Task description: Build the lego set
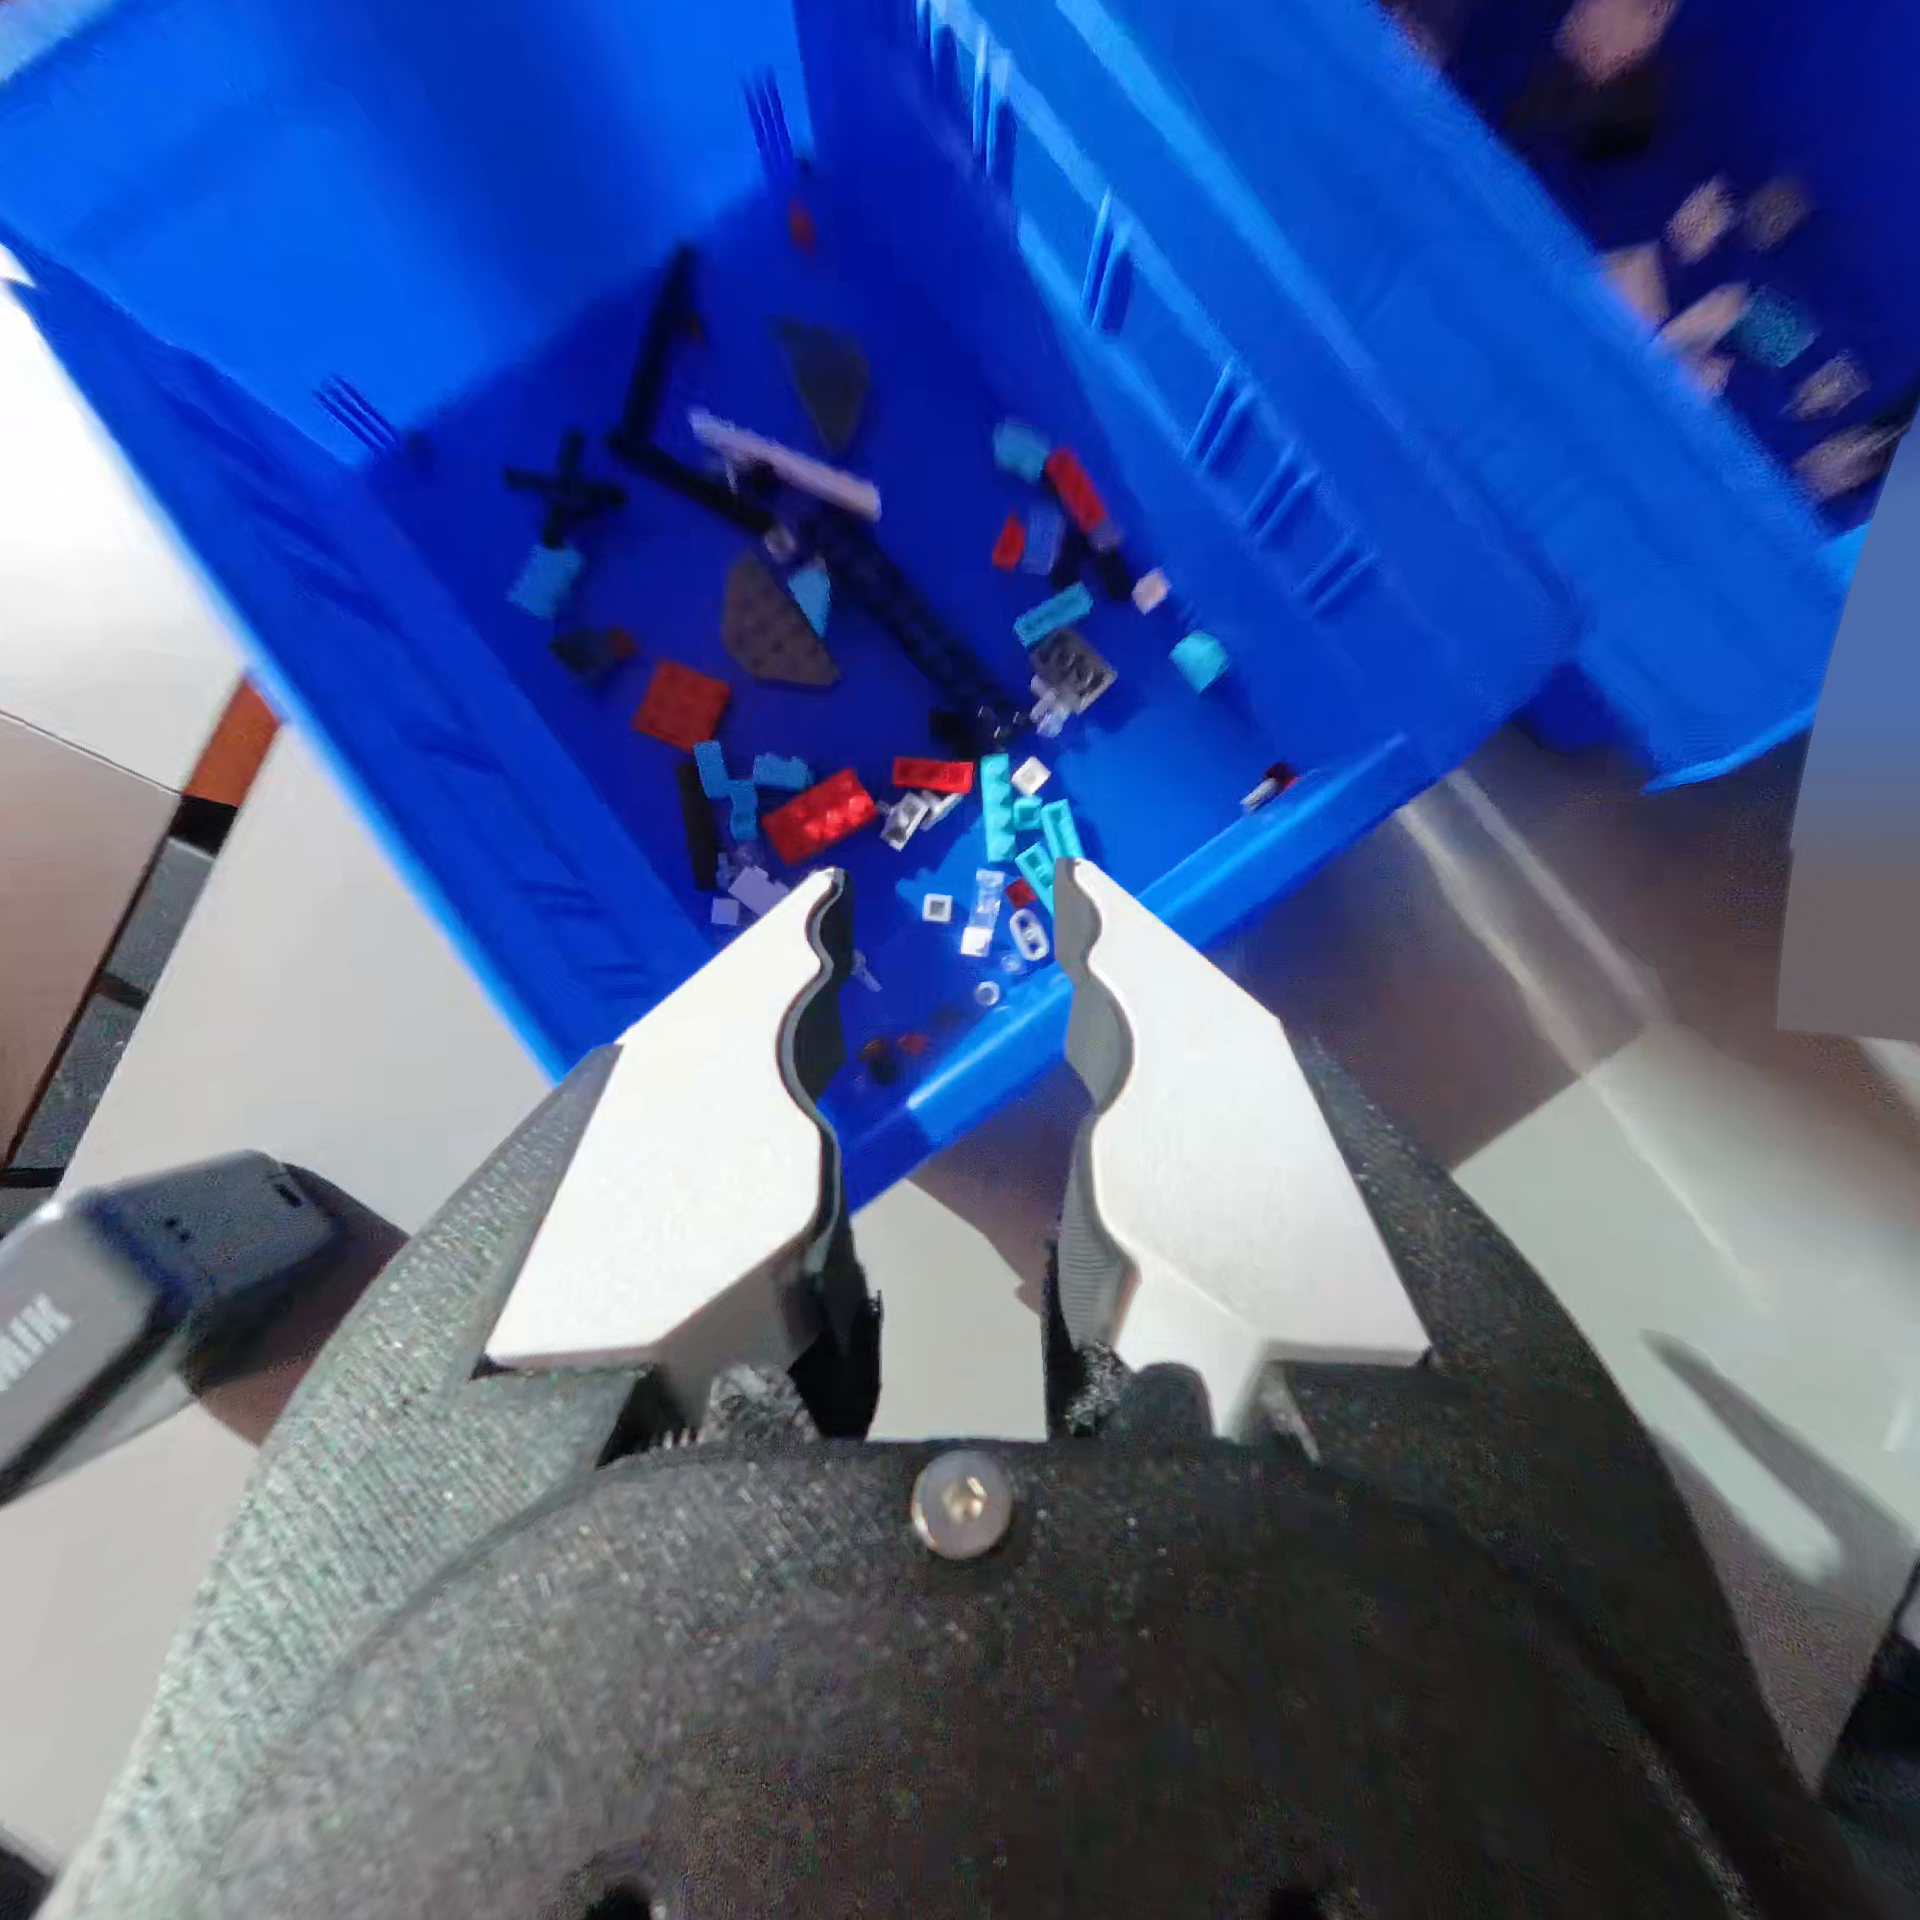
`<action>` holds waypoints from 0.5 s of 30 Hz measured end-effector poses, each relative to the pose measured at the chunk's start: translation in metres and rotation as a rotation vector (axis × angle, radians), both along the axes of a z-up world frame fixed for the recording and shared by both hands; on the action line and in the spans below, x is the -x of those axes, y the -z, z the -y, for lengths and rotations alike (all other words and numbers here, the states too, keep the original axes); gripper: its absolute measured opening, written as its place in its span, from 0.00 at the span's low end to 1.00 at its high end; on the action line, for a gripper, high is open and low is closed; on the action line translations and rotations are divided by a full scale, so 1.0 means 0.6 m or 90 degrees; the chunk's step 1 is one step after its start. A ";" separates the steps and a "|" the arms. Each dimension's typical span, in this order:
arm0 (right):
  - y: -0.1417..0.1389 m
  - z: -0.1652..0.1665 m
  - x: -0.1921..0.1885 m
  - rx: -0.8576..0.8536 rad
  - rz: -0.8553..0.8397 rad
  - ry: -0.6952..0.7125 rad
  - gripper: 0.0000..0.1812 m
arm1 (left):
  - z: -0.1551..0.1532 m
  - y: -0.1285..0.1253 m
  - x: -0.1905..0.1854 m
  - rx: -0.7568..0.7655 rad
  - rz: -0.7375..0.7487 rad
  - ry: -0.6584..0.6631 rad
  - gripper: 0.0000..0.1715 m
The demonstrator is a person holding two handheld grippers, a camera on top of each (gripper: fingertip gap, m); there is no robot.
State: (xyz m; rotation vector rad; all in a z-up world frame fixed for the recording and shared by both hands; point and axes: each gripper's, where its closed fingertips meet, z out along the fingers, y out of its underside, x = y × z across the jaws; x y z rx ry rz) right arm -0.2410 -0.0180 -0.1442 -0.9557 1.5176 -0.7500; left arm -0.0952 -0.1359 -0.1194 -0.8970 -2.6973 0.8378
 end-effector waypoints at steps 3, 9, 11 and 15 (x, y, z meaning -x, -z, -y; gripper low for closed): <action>-0.008 0.001 0.005 -0.004 0.022 0.000 0.00 | 0.019 0.081 -0.005 -0.122 0.136 0.032 0.21; -0.025 0.004 0.018 -0.006 0.070 0.002 0.00 | 0.006 0.154 -0.014 -0.252 0.233 0.077 0.20; -0.030 0.004 0.022 -0.006 0.084 0.003 0.00 | 0.008 0.157 -0.016 -0.257 0.239 0.073 0.18; -0.035 0.009 0.034 -0.007 0.099 0.014 0.00 | 0.012 0.159 -0.022 -0.258 0.245 0.068 0.17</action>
